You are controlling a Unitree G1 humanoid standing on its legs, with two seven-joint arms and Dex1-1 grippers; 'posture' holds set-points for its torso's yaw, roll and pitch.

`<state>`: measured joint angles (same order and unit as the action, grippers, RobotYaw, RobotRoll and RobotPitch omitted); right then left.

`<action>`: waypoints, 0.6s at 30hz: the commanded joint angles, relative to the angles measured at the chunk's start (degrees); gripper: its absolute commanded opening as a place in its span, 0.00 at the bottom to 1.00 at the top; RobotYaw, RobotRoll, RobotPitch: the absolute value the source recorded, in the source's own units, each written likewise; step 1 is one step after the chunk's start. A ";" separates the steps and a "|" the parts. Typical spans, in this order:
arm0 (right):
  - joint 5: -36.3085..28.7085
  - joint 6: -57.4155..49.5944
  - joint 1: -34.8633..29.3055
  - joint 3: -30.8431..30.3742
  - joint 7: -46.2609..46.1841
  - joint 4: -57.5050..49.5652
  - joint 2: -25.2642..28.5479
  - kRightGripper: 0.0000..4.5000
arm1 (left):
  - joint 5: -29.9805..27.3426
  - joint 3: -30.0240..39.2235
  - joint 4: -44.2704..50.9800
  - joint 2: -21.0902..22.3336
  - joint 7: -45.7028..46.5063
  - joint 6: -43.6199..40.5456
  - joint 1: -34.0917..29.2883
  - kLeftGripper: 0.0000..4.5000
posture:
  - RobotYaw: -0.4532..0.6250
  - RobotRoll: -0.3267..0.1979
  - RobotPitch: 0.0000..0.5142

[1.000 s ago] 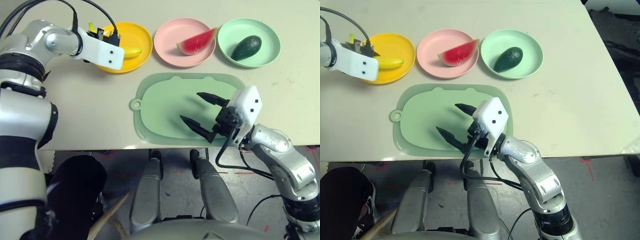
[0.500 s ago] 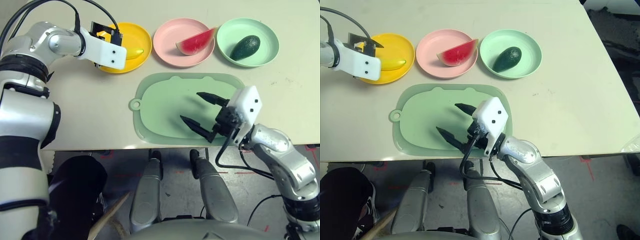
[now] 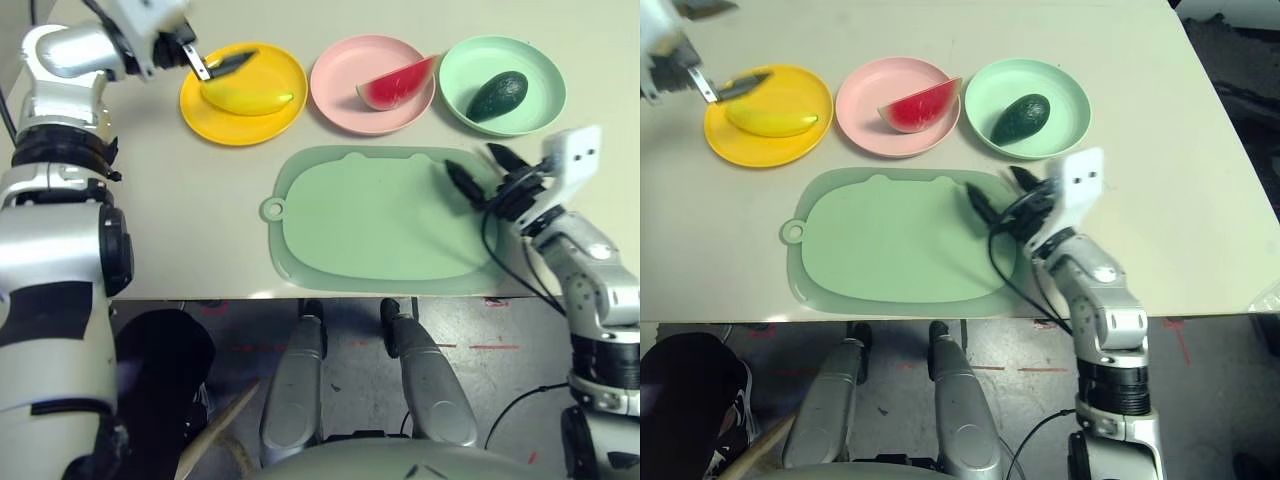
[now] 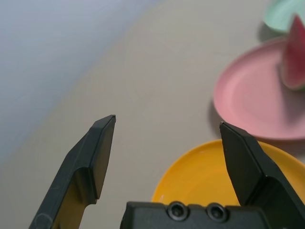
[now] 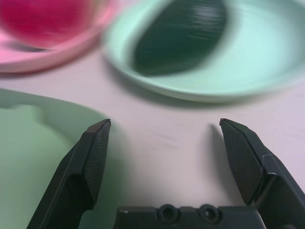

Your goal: Place the fruits into color-matched plates.

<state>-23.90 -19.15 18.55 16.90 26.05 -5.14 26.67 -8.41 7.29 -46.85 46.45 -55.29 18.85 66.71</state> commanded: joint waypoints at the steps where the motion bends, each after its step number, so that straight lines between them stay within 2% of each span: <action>1: 0.12 5.48 -2.63 4.33 2.29 5.01 1.97 1.00 | -6.76 6.96 15.54 0.83 6.13 -13.64 -9.54 0.99 | 0.44 0.62 0.81; 5: -0.29 9.63 -5.29 8.37 5.71 10.49 5.37 1.00 | -10.78 13.06 29.44 1.94 11.27 -23.57 -21.00 0.99 | 0.45 0.62 0.82; 10: -0.59 17.51 -6.48 11.17 13.02 21.35 9.81 1.00 | -14.05 20.13 38.54 3.94 14.06 -30.73 -33.56 0.99 | 0.46 0.62 0.83; 13: -1.59 23.74 -3.39 12.96 16.82 29.18 11.84 1.00 | -15.21 23.97 42.51 2.44 16.62 -32.53 -40.38 0.99 | 0.46 0.62 0.83; 18: -2.96 32.43 2.42 15.42 22.44 43.58 13.90 1.00 | -16.92 26.78 47.70 -2.80 21.30 -33.56 -48.48 0.99 | 0.47 0.62 0.83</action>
<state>-26.20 10.71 21.60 31.00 46.50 34.47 39.96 -24.61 32.85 -1.02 44.25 -35.20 -14.12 19.85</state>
